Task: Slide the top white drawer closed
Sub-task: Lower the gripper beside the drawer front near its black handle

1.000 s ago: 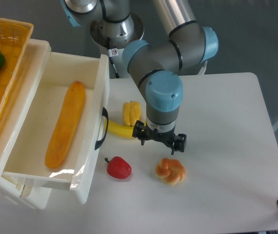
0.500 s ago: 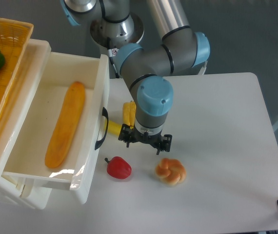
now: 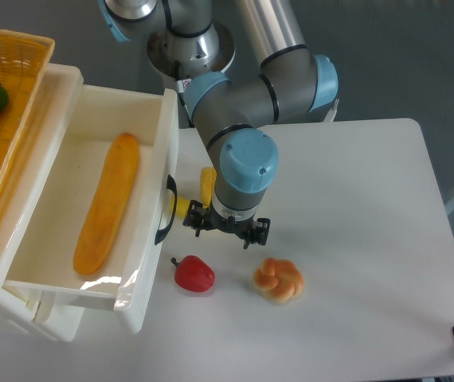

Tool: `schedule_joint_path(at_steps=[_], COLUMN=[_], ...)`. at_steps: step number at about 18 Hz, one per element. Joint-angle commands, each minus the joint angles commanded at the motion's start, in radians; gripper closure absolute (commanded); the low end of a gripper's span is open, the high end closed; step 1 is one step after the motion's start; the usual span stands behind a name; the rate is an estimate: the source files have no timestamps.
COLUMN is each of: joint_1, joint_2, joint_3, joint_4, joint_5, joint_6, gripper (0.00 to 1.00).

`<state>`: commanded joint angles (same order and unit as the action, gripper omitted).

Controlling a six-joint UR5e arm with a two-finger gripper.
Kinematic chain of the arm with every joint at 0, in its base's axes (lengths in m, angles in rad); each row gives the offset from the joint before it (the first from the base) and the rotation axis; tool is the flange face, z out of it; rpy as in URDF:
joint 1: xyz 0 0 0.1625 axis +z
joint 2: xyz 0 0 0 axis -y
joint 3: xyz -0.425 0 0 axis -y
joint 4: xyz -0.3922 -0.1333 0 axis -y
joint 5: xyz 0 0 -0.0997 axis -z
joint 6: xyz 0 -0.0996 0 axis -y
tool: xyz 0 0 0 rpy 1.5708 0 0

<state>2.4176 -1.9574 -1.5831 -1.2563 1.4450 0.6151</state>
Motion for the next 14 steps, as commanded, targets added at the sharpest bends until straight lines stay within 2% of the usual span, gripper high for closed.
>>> schedule_joint_path(at_steps=[14], joint_1=[-0.005], joint_2=[0.015], joint_3=[0.006], joint_4=[0.0], joint_5=[-0.021], joint_6=[0.005], gripper=[0.0])
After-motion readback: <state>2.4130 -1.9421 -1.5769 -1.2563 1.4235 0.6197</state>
